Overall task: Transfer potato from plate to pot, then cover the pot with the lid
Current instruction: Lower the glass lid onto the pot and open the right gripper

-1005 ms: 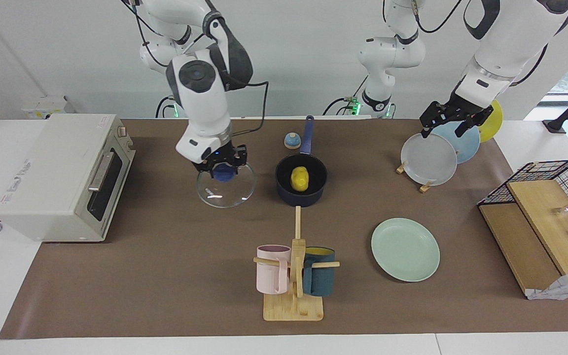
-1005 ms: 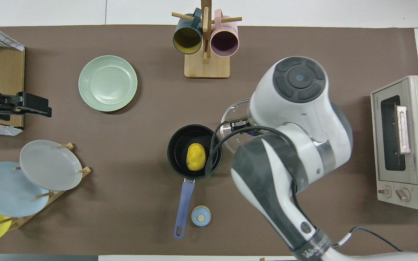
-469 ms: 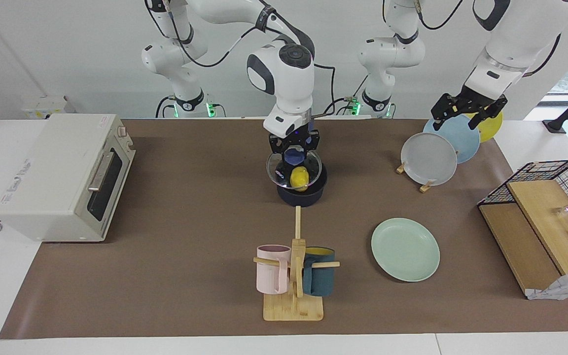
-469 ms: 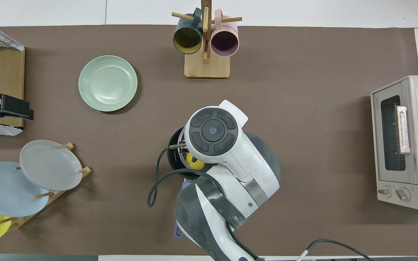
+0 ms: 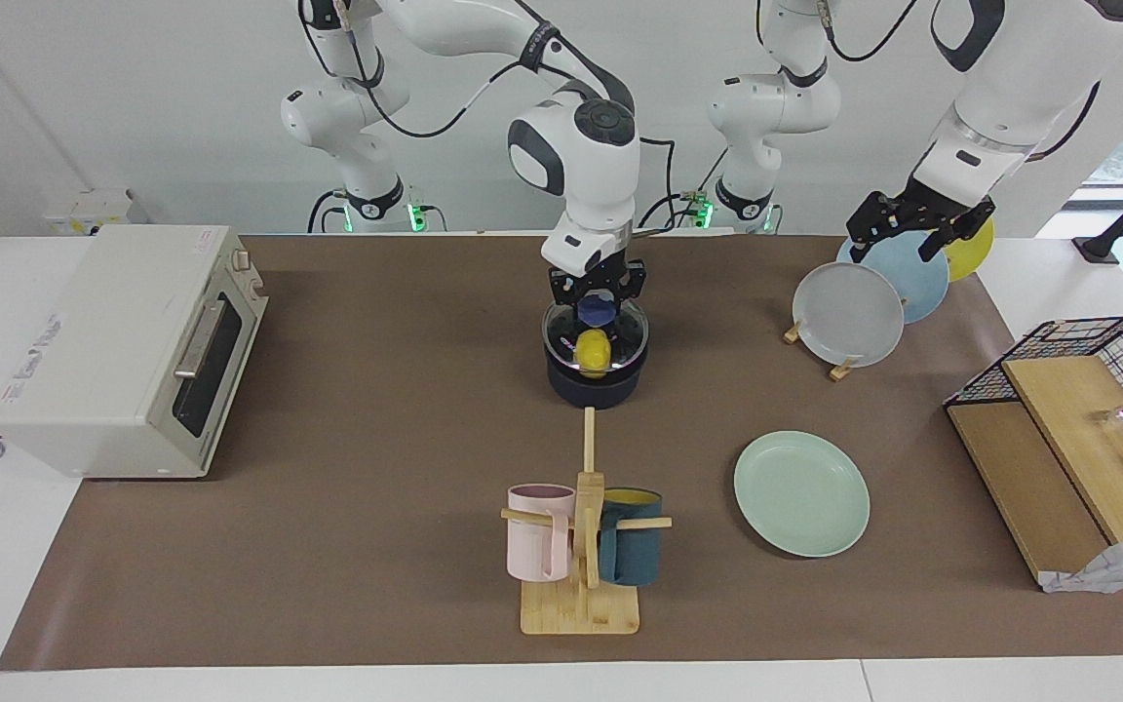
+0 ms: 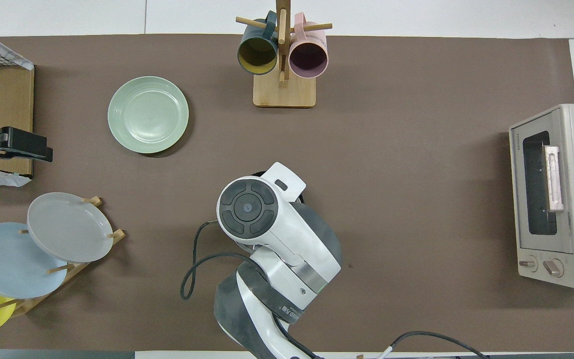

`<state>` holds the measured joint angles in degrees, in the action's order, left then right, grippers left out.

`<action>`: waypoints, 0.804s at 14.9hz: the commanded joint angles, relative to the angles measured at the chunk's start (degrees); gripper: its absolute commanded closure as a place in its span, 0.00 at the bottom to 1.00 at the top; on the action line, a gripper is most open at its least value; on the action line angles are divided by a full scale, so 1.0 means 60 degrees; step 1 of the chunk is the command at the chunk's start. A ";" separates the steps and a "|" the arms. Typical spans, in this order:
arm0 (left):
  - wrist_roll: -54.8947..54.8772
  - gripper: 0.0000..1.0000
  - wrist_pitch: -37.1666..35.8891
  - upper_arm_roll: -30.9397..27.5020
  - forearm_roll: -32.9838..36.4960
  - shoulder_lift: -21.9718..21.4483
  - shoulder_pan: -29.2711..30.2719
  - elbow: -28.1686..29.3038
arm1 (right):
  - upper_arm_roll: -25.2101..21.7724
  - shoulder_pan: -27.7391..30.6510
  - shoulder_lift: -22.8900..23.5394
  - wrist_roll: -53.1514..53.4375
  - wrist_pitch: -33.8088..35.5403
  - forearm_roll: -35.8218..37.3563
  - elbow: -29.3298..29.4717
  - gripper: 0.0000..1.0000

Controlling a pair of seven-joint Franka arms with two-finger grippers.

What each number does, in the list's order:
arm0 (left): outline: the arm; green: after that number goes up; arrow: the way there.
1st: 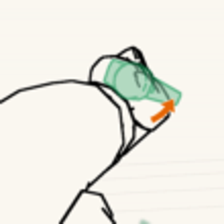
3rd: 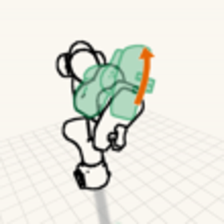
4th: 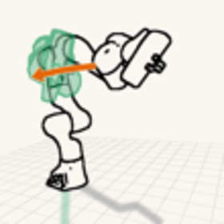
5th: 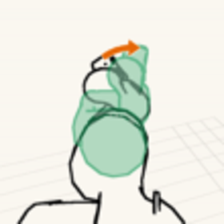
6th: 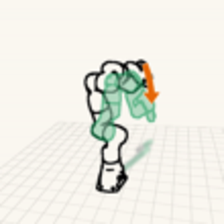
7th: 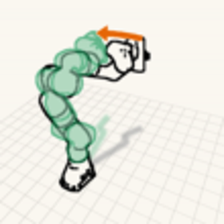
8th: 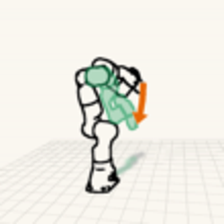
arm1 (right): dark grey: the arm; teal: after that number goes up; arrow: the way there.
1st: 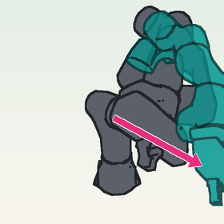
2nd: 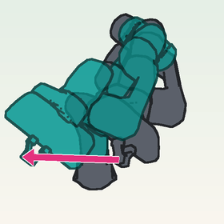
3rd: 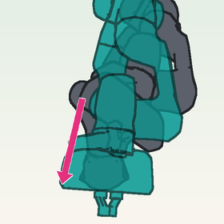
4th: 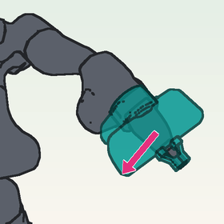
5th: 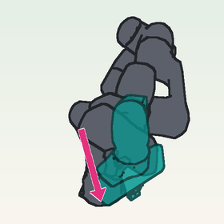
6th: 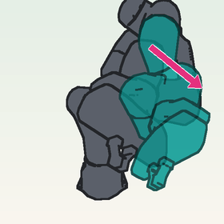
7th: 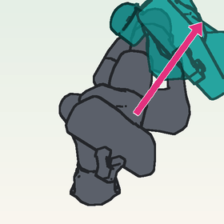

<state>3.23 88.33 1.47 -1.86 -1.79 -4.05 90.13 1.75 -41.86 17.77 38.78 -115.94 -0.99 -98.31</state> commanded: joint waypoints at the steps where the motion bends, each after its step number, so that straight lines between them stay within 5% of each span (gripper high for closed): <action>1: 0.0019 0.00 0.0161 0.0034 -0.0130 0.0079 0.0075 -0.0066 | -0.0028 -0.0025 -0.0106 0.0113 0.0060 -0.0054 -0.0080 0.82; 12: -0.0055 0.00 0.0016 0.0019 -0.0057 0.0020 0.0134 -0.0036 | -0.0043 0.0063 -0.0150 0.0055 -0.0071 0.0297 -0.0226 0.81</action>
<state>3.23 88.56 1.41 -1.86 -1.59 -4.00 90.13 1.47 -41.77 17.73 38.78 -115.50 -0.40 -98.38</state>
